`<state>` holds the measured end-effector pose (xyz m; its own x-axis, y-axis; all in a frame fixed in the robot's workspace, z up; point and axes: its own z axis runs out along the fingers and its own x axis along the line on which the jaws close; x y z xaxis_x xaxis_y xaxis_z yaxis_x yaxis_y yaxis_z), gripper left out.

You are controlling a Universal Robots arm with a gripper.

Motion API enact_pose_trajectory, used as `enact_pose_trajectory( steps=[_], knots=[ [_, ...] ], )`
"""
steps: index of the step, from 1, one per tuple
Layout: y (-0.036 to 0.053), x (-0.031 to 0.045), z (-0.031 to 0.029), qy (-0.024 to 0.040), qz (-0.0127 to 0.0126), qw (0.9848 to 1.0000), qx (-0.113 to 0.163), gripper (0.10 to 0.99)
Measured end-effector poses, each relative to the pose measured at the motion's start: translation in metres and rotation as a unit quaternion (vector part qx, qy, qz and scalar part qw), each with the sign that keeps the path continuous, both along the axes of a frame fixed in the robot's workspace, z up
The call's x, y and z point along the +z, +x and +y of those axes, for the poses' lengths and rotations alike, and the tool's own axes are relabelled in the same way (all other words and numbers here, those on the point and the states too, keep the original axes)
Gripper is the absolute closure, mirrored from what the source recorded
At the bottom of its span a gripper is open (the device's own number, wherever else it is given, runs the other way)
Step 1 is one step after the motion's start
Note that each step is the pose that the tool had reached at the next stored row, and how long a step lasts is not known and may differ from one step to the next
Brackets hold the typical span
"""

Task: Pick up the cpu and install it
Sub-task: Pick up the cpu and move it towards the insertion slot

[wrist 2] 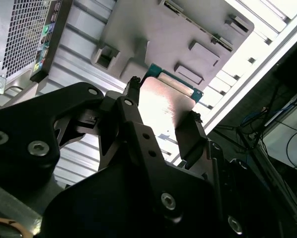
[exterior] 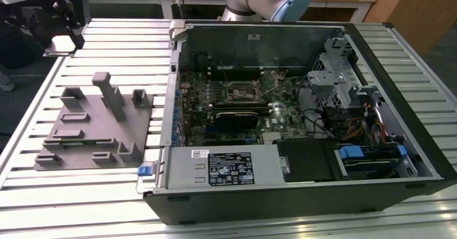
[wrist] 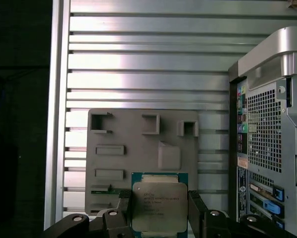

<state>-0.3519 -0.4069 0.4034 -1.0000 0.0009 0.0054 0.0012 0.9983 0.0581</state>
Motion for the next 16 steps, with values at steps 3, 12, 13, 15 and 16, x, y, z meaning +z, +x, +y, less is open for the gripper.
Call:
enact_pose_trajectory(
  steps=[3,12,13,15,16],
  knots=[
    [0.0034,0.0000,0.0000,0.0000,0.0000,1.0000,0.000,0.549],
    [0.0140,0.0000,0.0000,0.0000,0.0000,1.0000,0.000,0.549],
    [0.0151,0.0000,0.0000,0.0000,0.0000,1.0000,0.000,0.549],
    [0.0173,0.0001,0.0001,0.0000,0.0001,1.0000,0.000,0.549],
    [0.0185,0.0000,0.0001,0.0000,0.0000,1.0000,0.000,0.549]
  ],
)
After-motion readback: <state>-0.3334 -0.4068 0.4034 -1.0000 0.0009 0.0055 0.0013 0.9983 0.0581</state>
